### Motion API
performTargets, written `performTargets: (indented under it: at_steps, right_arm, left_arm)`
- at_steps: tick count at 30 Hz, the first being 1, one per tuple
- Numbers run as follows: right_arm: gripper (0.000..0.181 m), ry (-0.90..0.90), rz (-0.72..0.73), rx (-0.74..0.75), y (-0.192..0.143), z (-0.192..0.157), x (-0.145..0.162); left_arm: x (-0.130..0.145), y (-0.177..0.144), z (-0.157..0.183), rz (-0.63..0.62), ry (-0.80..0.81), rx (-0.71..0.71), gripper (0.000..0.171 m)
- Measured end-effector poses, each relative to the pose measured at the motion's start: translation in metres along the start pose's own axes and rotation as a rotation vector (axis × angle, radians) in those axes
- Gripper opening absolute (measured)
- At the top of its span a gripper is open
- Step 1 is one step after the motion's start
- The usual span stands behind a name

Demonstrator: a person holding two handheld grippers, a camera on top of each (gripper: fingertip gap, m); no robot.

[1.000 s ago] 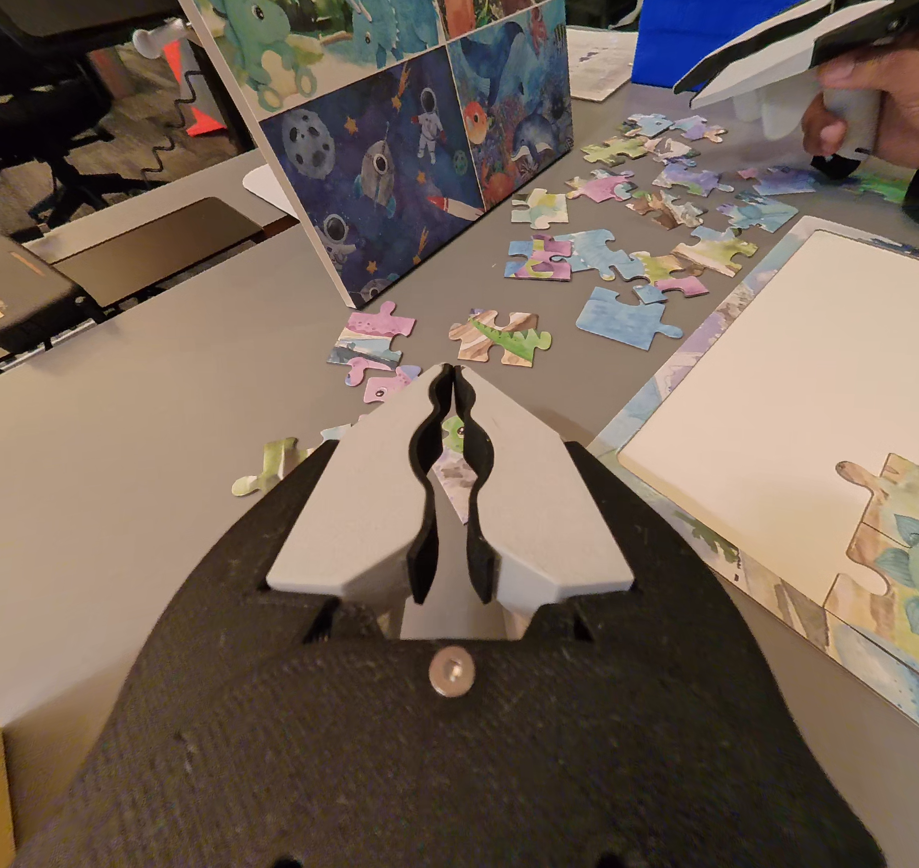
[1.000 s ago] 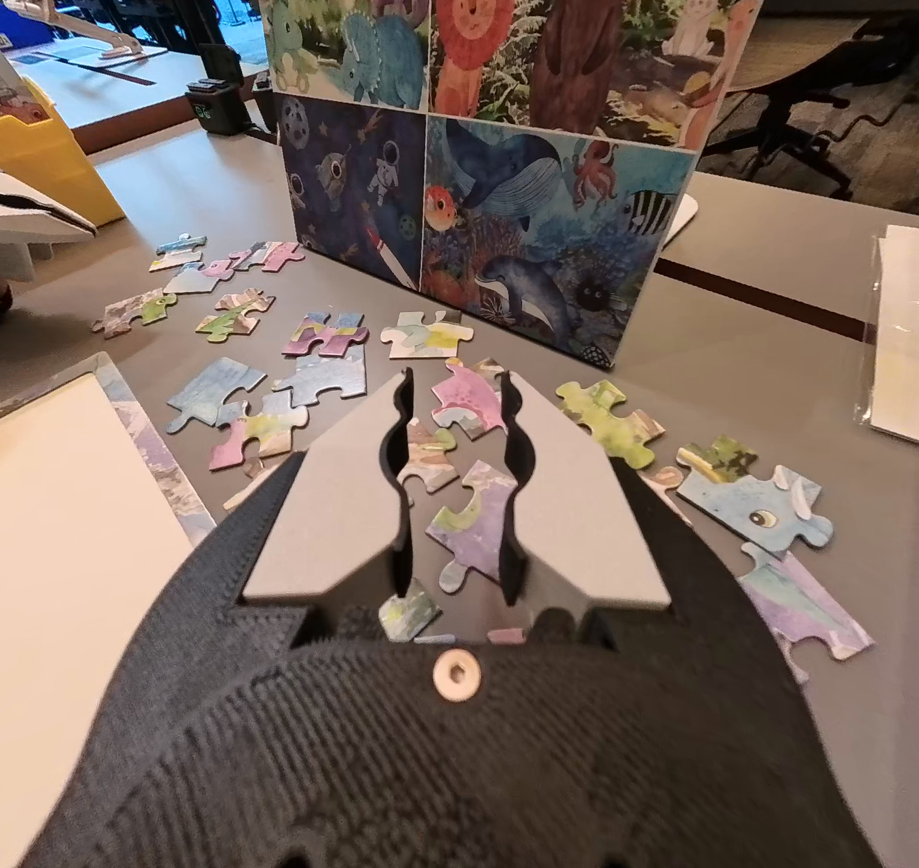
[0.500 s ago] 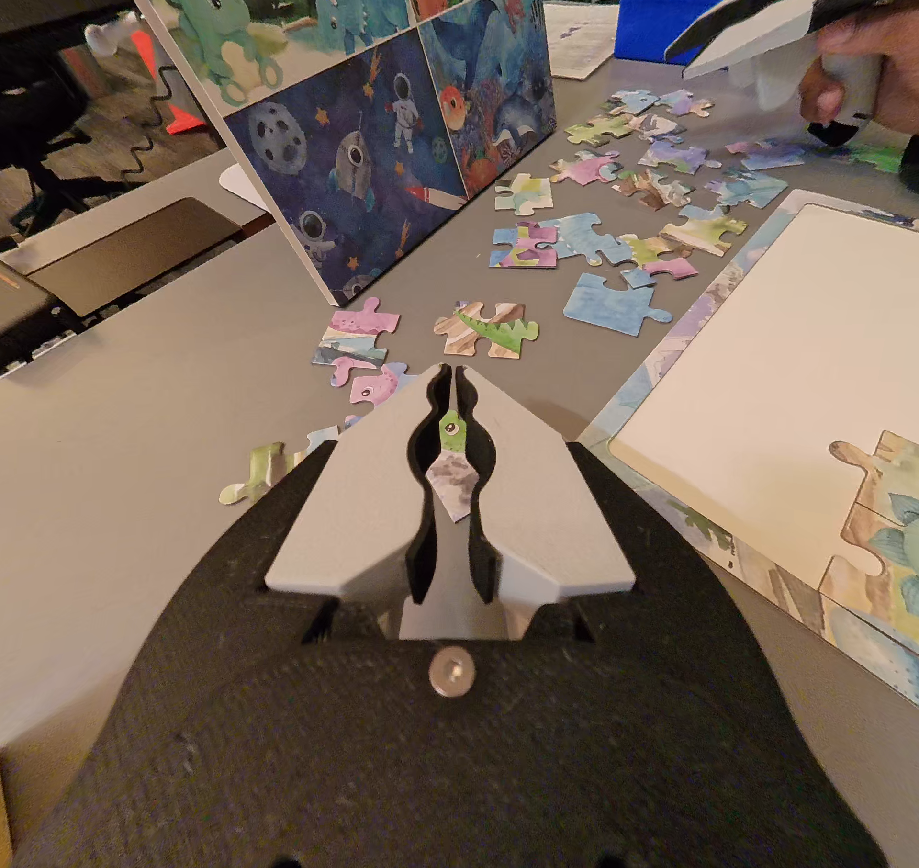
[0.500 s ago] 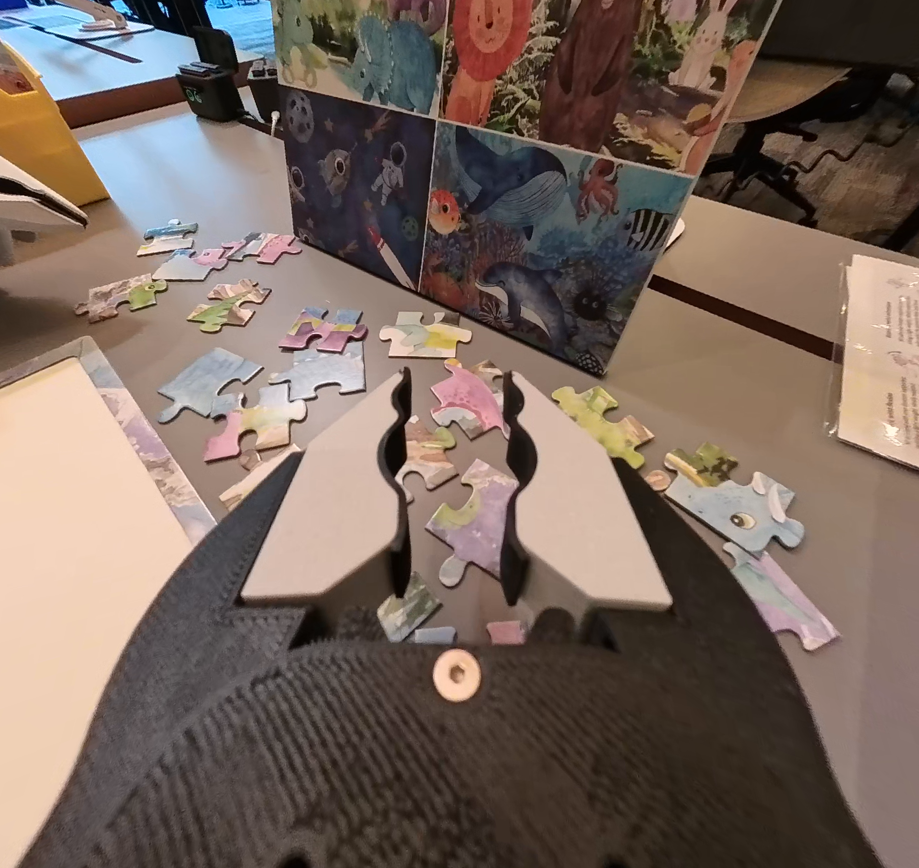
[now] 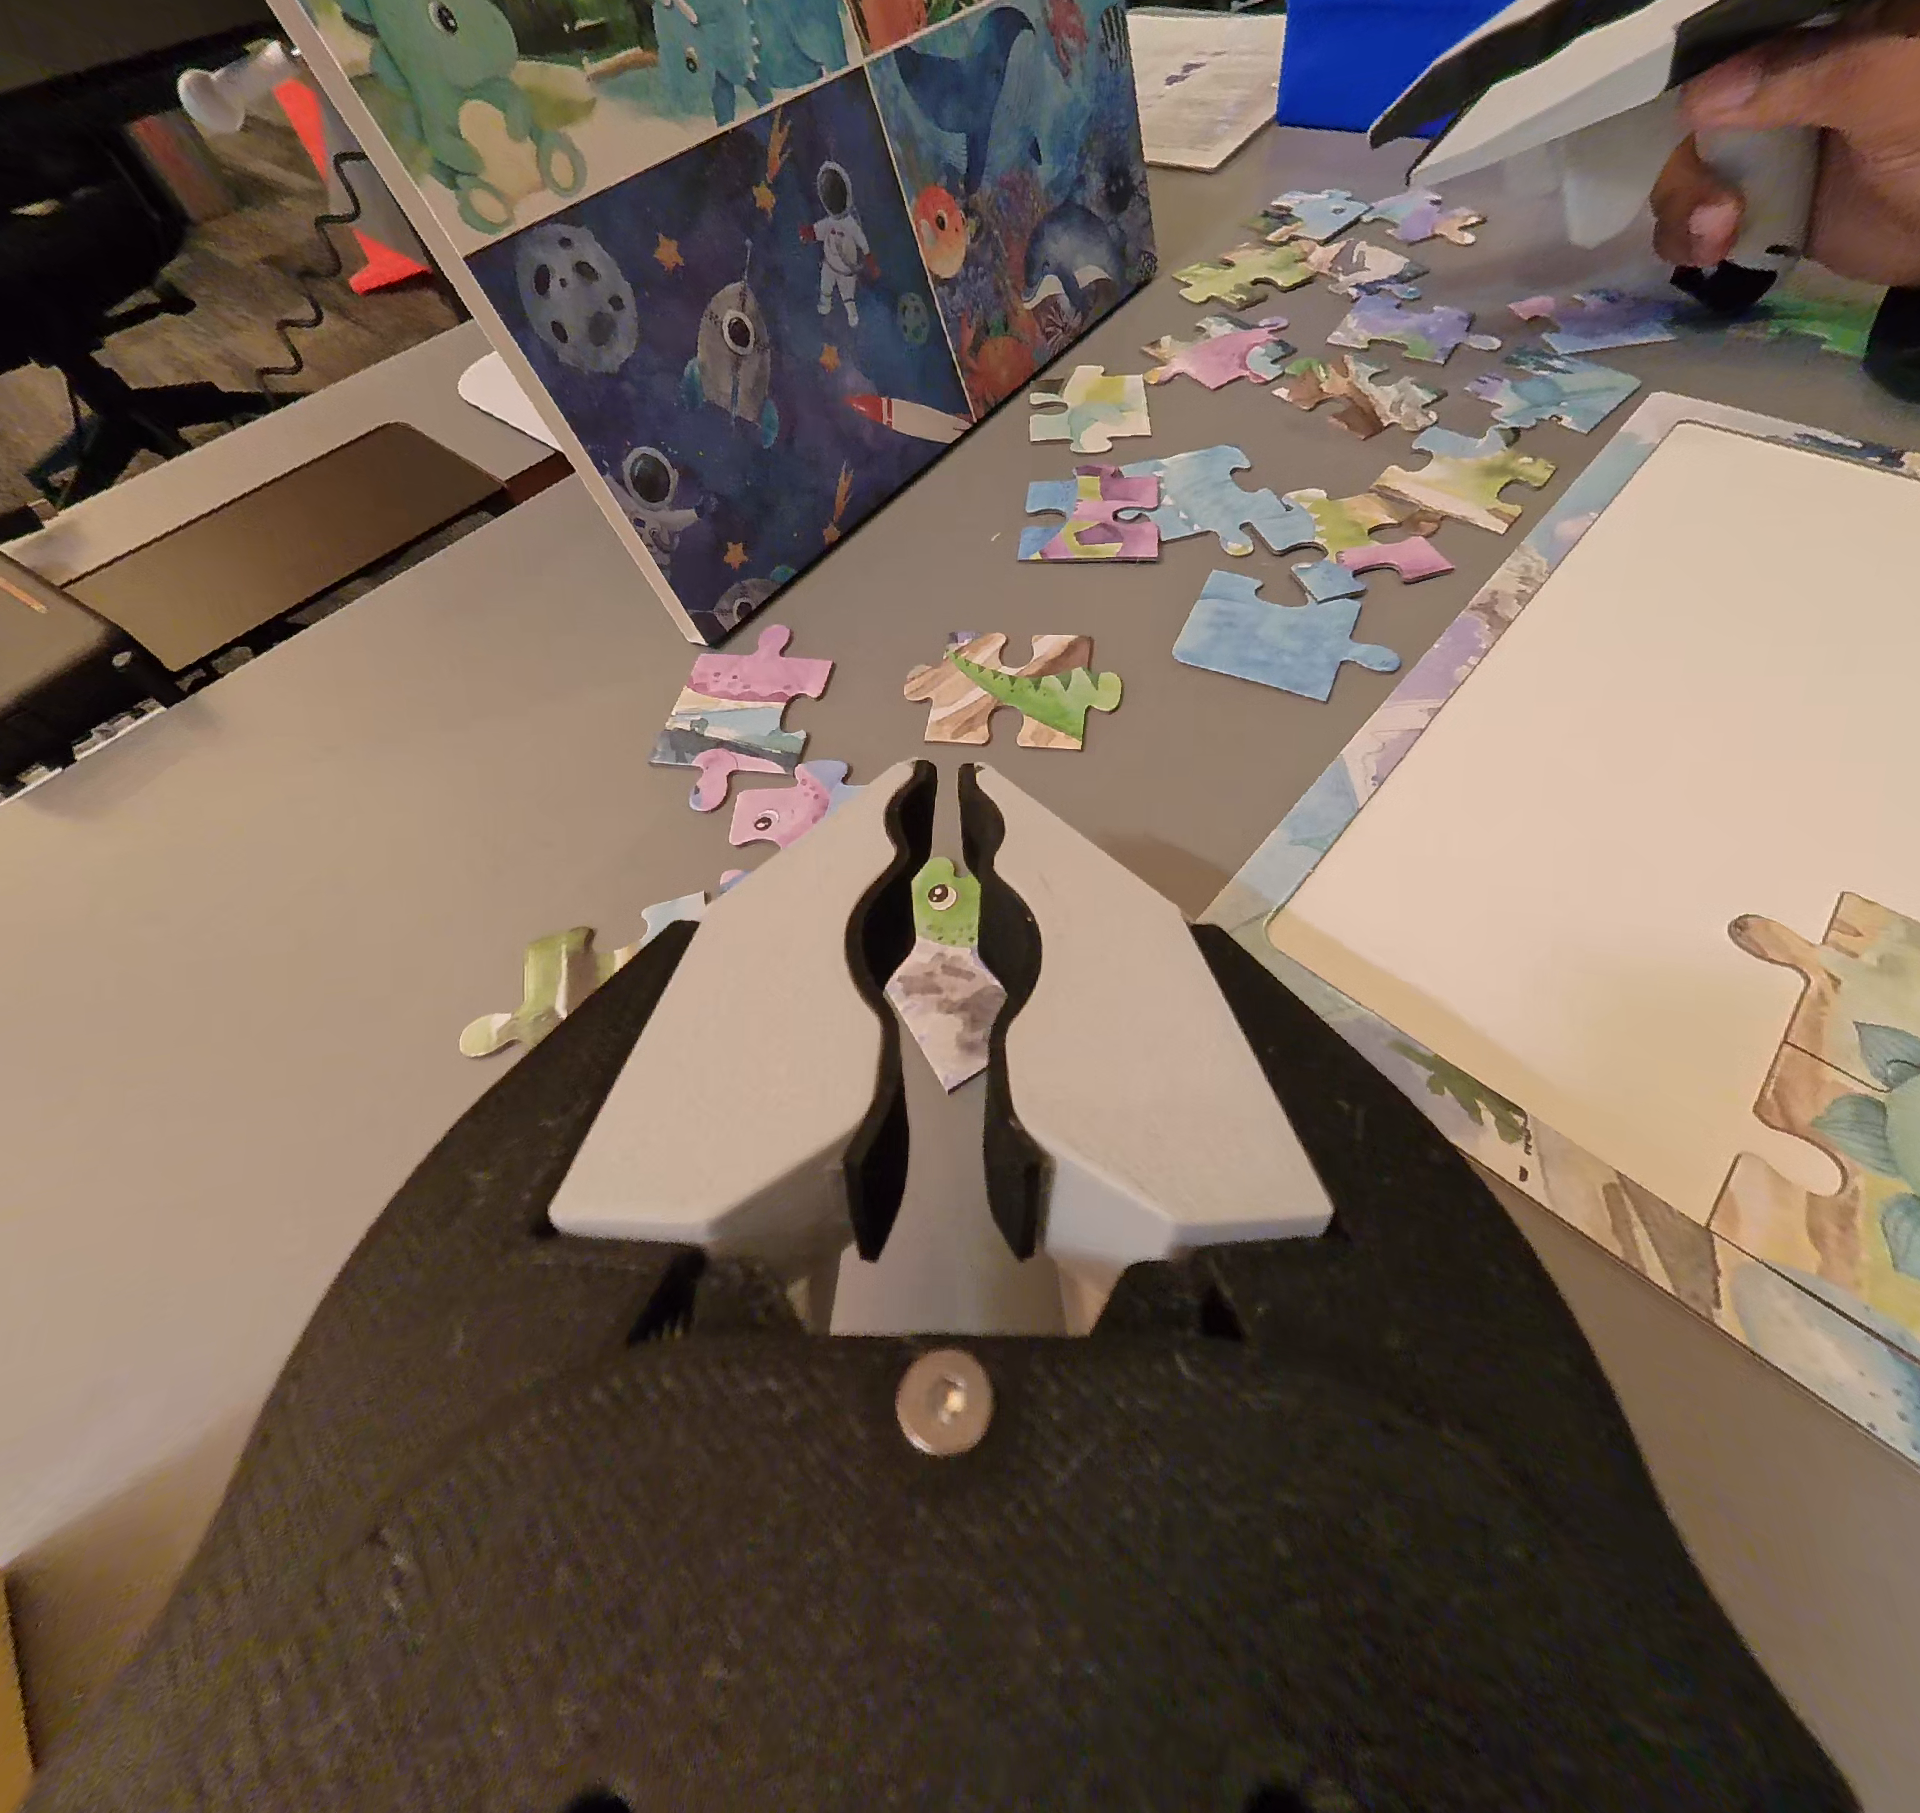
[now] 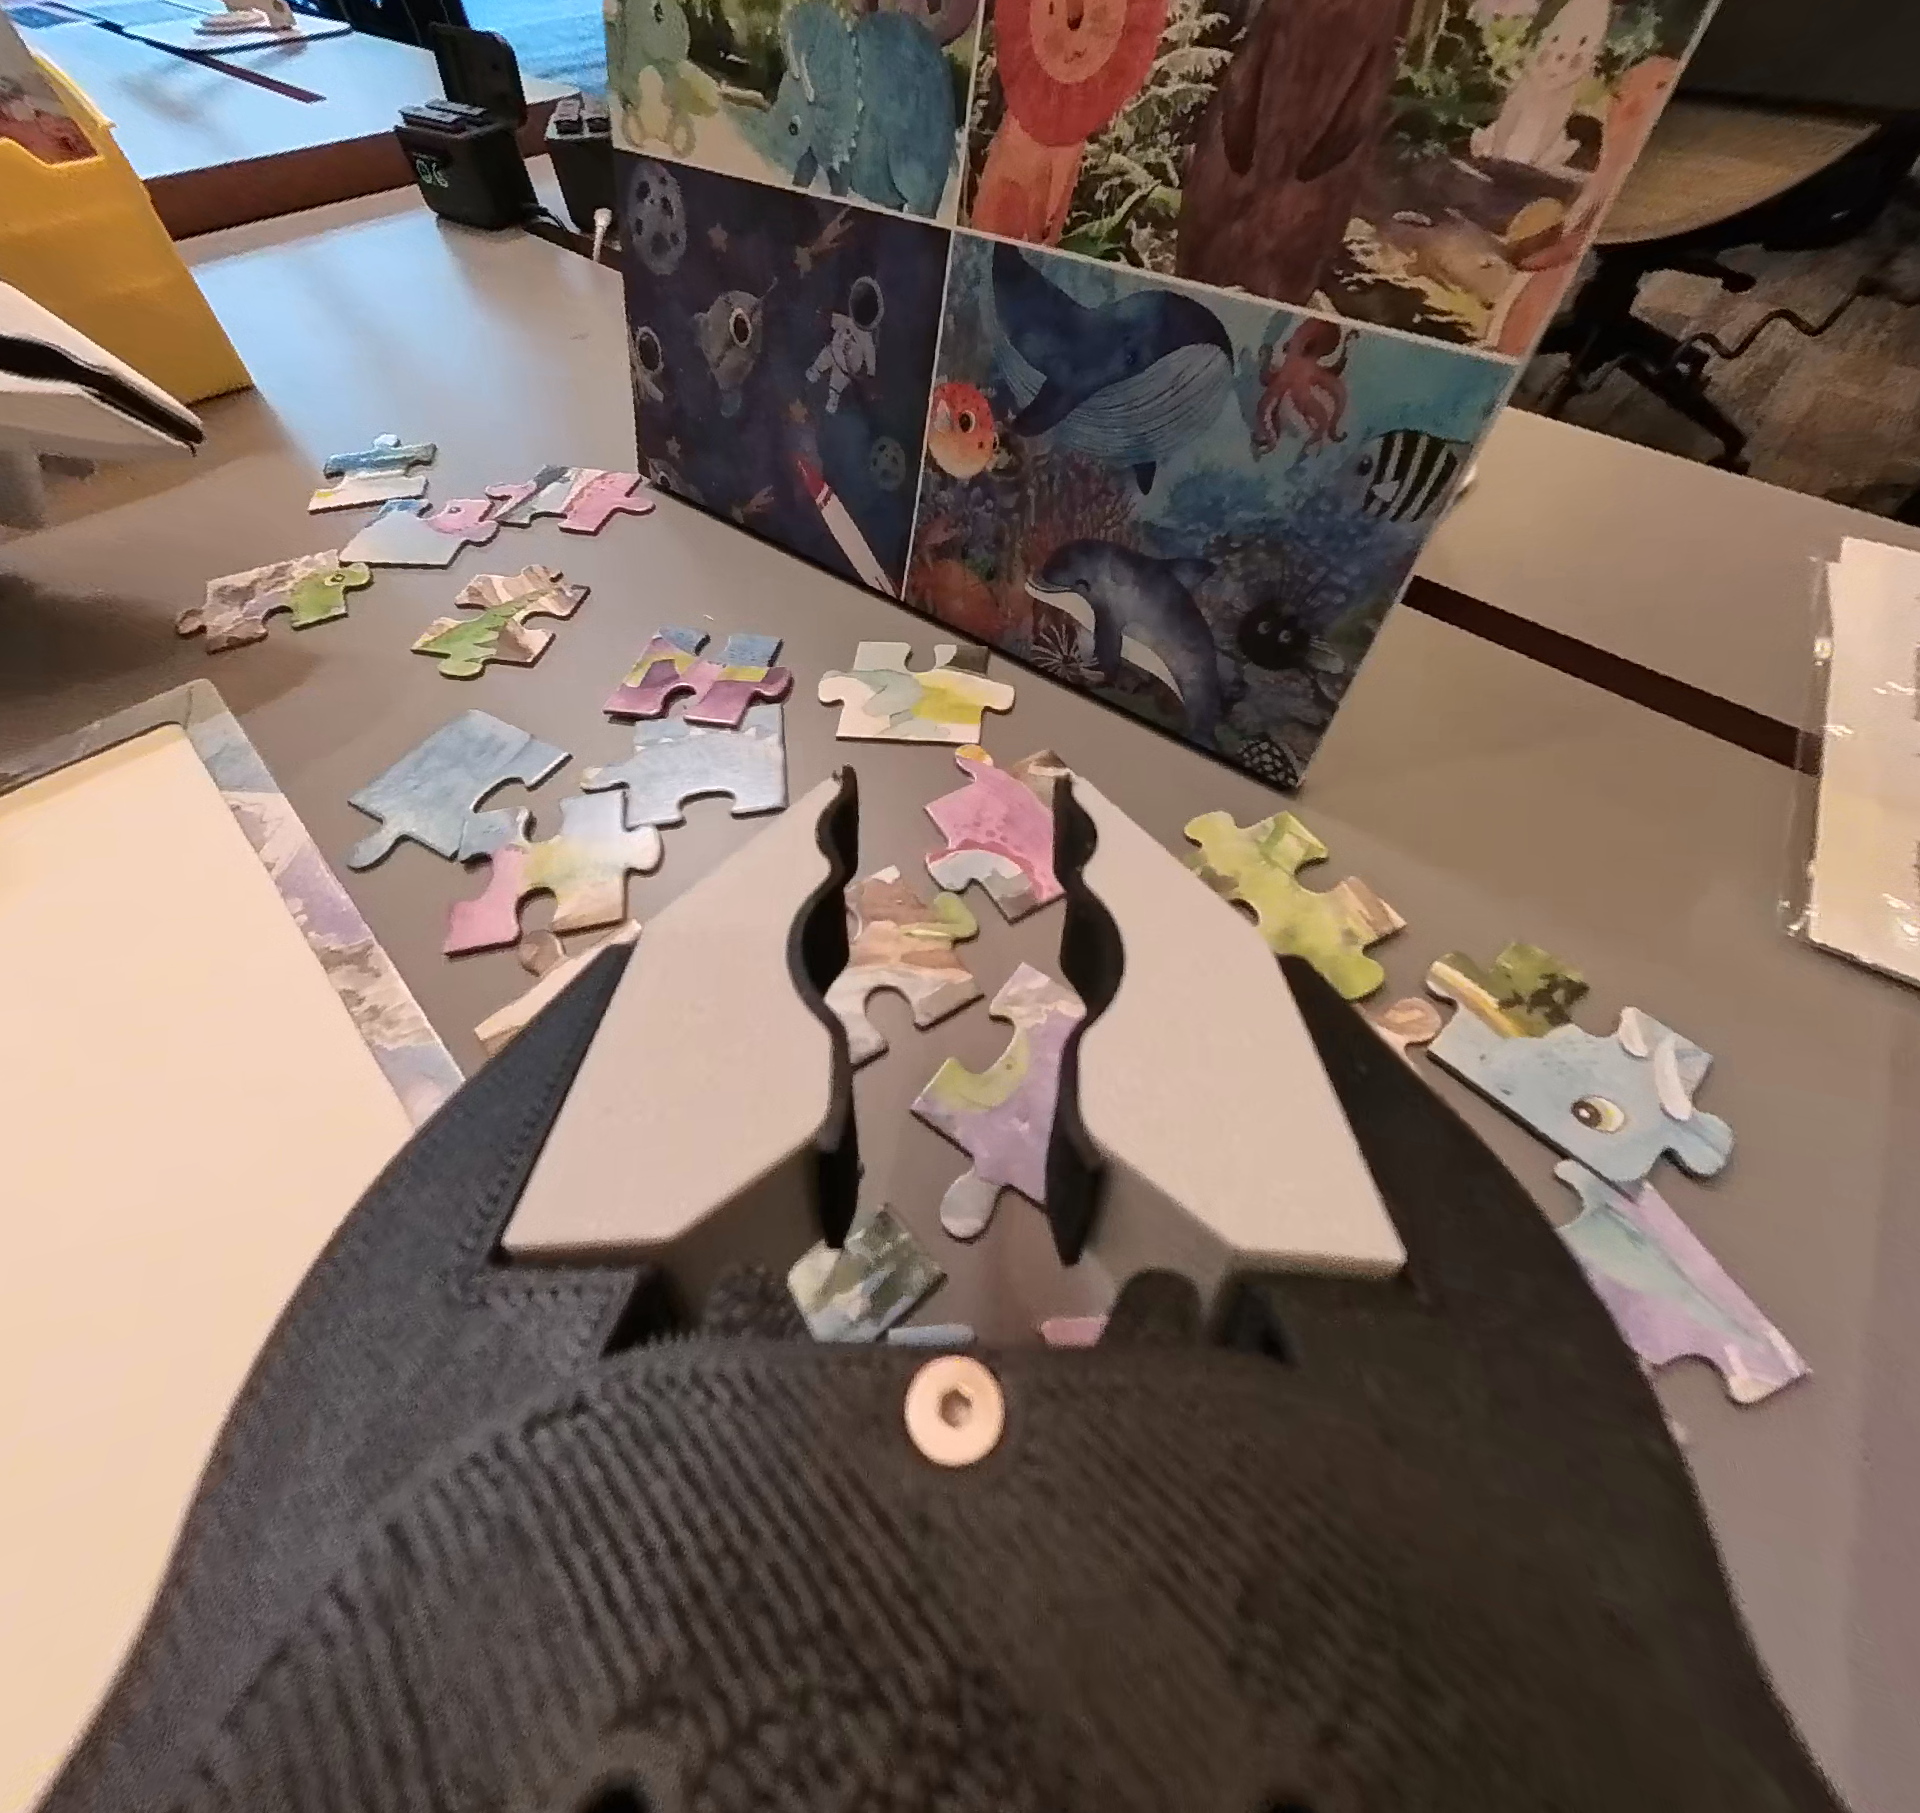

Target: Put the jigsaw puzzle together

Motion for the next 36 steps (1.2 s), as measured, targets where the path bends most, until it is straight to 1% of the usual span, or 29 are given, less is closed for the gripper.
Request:
performTargets:
  at_steps: [8, 12, 18, 24, 26, 31, 33, 36]
  right_arm:
    - [0.038, -0.039, 0.013, -0.026, 0.0, -0.012, -0.007]
    - [0.038, -0.065, 0.015, -0.041, 0.001, -0.02, -0.011]
    - [0.038, -0.118, 0.0, -0.036, 0.003, -0.026, -0.011]
    - [0.038, -0.111, -0.012, -0.043, 0.006, -0.027, -0.007]
    - [0.038, -0.108, -0.026, -0.045, 0.008, -0.025, -0.003]
    - [0.039, -0.093, -0.049, -0.056, 0.011, -0.024, 0.004]
    - [0.04, -0.09, -0.042, -0.092, 0.011, -0.03, 0.001]
    - [0.042, -0.077, -0.005, -0.245, 0.009, -0.06, -0.011]
  left_arm:
    - [0.001, 0.002, 0.002, -0.017, 0.015, 0.011, 0.003]
    - [0.0, 0.0, 0.002, -0.002, 0.0, 0.02, 0.003]
    - [-0.004, -0.001, 0.007, 0.019, -0.012, 0.062, 0.006]
    - [-0.004, 0.001, 0.014, 0.004, 0.007, 0.092, 0.003]
    - [-0.004, 0.0, 0.016, 0.002, -0.013, 0.13, 0.0]
    - [-0.008, -0.004, 0.015, 0.057, -0.106, 0.197, 0.0]
    - [-0.009, -0.006, 0.013, 0.069, -0.123, 0.198, 0.0]
    - [-0.008, -0.005, 0.013, 0.065, -0.12, 0.191, 0.0]
Point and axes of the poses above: each gripper's, where its closed fingertips meet, y out along the fingers, x out of its underside, z = x × y across the jaws, the point moved 5 cm from there along -y, back along the fingers, and after that the axes turned 3 degrees about z, right-handed, at the moved point
